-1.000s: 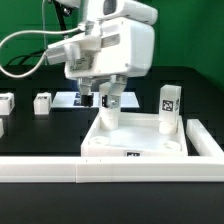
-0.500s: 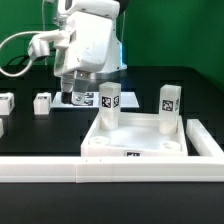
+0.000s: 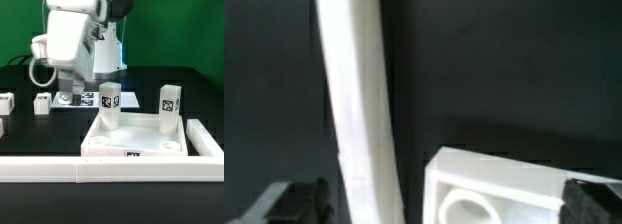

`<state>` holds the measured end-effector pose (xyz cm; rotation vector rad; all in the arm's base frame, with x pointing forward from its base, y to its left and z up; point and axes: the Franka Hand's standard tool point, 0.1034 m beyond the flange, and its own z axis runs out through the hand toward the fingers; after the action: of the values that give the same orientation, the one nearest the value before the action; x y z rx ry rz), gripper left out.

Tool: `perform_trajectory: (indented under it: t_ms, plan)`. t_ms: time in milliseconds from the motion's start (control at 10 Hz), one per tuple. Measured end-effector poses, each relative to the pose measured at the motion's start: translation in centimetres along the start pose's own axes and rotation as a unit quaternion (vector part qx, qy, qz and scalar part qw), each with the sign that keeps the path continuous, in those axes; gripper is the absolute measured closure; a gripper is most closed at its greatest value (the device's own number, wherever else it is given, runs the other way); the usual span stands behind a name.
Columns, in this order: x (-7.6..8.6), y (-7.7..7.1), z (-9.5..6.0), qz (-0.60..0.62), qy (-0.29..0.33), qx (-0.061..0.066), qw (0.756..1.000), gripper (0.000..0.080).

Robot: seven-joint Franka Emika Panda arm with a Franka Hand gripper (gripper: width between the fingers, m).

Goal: Assemble square table

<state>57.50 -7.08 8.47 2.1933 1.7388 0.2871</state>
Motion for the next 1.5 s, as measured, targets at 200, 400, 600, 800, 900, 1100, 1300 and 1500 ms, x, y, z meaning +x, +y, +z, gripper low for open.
perform_trajectory:
  t_ms: [200, 400, 600, 800, 900, 1100, 1300, 1500]
  plan:
    - [-1.6, -0.5, 0.2, 0.079, -0.005, 0.006, 0.997, 0.015]
    - [-3.2, -0.5, 0.3, 0.151, -0.011, 0.008, 0.989, 0.015]
    - [-2.7, -0.5, 0.4, 0.194, -0.009, 0.008, 0.981, 0.015]
    - [-2.8, -0.4, 0.4, 0.256, -0.009, 0.008, 0.966, 0.015]
    - [-3.2, -0.5, 0.4, 0.281, -0.012, 0.012, 0.96, 0.015]
    - [-5.2, -1.3, 0.2, 0.377, -0.034, 0.041, 0.925, 0.015]
    - [-7.8, -2.2, 0.2, 0.394, -0.054, 0.062, 0.915, 0.015]
    - [-9.8, -3.2, -0.3, 0.41, -0.073, 0.086, 0.905, 0.015]
